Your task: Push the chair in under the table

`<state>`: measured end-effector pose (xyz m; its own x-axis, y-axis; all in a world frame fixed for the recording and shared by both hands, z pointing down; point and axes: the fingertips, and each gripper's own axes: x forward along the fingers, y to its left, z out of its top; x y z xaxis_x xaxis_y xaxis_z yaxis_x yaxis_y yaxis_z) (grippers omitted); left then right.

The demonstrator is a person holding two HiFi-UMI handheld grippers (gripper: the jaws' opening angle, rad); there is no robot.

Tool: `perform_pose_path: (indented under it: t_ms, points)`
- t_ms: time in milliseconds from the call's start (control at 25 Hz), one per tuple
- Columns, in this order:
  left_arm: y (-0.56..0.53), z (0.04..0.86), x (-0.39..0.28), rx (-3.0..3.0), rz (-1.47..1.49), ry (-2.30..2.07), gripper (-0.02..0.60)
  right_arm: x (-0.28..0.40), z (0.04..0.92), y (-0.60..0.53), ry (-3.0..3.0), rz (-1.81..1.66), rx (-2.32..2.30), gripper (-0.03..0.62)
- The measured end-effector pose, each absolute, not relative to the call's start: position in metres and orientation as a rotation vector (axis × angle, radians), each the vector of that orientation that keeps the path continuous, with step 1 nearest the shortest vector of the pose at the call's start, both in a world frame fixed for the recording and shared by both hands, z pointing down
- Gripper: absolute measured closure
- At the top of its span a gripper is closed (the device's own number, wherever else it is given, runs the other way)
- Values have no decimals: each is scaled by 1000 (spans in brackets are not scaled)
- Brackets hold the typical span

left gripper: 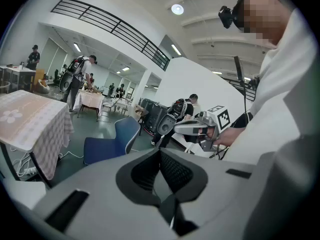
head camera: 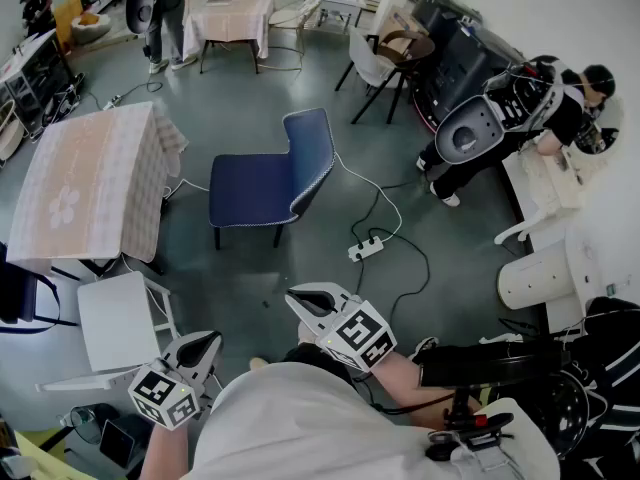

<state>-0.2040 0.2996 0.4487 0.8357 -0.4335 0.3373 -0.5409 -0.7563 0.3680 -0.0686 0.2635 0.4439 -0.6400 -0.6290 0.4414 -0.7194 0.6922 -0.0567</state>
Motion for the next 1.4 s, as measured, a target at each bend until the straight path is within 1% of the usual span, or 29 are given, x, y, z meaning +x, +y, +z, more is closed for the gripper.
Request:
perform_pose_path:
  t_ms: [440,640,760,800,880,1000,1080,1160,1280,1400]
  points:
    - [286,453,-183,2564,332,-757,572,-50,447,247,-2531,316,1034,583]
    - [274,454,-153,2571,341,-754,571,-9,462,231,-2509,404,1079,583]
    - [249,455,-141,2572,344,-768,571,17,475,198,-2491,439,1120,575]
    - [234,455,-136,2573,349,-784,571,29,481,178,-2484,460,1143,559]
    - [200,458,-126,2568,360,-824,571,59,494,130,-2466,523,1194,502]
    - [148,457,-104,2547,355,-857,570,111,516,53,-2417,615,1269,446]
    - [117,453,-91,2526,363,-886,566,140,531,4,-2383,681,1293,385]
    - [88,442,-76,2503,361,-911,540,164,543,-44,-2355,742,1312,371]
    - [53,423,-50,2505,364,-924,535,196,558,-110,-2311,793,1340,361]
    - [27,421,-30,2479,373,-951,534,223,577,-168,-2274,850,1351,353]
